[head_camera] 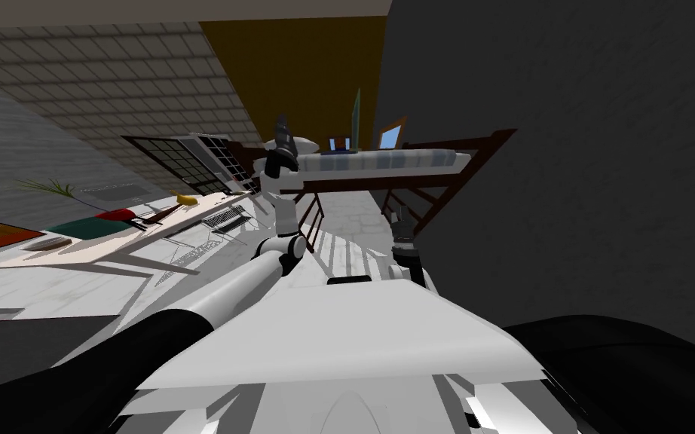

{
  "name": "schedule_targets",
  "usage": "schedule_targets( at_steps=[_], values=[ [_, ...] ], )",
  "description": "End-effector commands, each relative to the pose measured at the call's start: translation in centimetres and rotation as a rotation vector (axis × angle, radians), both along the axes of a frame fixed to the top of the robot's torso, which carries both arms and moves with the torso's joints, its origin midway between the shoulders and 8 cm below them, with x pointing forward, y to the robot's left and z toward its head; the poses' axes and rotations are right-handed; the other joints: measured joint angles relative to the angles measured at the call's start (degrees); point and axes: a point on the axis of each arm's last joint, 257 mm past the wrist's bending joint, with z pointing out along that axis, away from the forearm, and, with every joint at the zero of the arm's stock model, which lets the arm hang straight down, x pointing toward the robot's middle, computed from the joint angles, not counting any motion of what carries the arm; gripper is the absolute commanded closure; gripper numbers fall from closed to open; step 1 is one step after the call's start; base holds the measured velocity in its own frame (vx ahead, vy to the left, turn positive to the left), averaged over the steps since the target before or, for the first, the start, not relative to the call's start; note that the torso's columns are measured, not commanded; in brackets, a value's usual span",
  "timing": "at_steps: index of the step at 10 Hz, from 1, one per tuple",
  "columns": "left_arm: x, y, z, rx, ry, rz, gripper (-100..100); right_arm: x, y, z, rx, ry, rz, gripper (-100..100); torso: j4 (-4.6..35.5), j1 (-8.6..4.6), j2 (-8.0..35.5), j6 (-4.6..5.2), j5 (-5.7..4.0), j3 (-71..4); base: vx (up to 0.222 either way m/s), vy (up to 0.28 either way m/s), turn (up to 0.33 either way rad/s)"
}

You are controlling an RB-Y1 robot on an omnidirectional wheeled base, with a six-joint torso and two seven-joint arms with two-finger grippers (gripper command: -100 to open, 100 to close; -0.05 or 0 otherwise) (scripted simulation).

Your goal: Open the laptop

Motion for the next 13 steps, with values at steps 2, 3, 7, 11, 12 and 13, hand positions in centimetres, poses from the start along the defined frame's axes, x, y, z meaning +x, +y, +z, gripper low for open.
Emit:
schedule_targets(
  at_steps=[2,3,7,11,12,13],
  values=[
    [2.0,-1.6,1.4,-0.005,0.063,-0.015,-100,0.0,0.0,0.0,0.0,0.0,0.0,0,0.0,0.07,0.0,0.04,-0.01,0.0,0.019,-0.047,0.056],
    [1.6,-2.4,3.1,-0.004,0.041,-0.026,-100,0.0,0.0,0.0,0.0,0.0,0.0,0,0.0,-0.03,-0.1,0.01,-0.01,-0.1,0.031,-0.077,0.073],
    [2.2,-4.3,5.5,-0.002,0.063,-0.047,-100,0.0,0.0,0.0,0.0,0.0,0.0,0,0.0,-0.04,-0.1,0.04,-0.03,0.0,0.026,-0.049,0.037],
    [3.6,-6.6,6.5,0.011,0.153,-0.065,-100,0.0,0.0,0.0,0.0,0.0,0.0,0,0.0,0.08,0.0,0.04,-0.01,0.0,0.037,-0.061,0.059],
    [3.7,-7.4,7.2,0.014,0.153,-0.074,-100,0.0,0.0,0.0,0.0,0.0,0.0,0,0.0,0.06,0.0,-0.01,0.02,0.0,0.046,-0.07,0.062],
    [3.2,-7.8,8.4,0.015,0.135,-0.081,-100,0.0,0.0,0.0,0.0,0.0,0.0,0,0.0,-0.01,-0.1,0.03,-0.01,-0.1,0.023,-0.034,0.006]
  ],
)
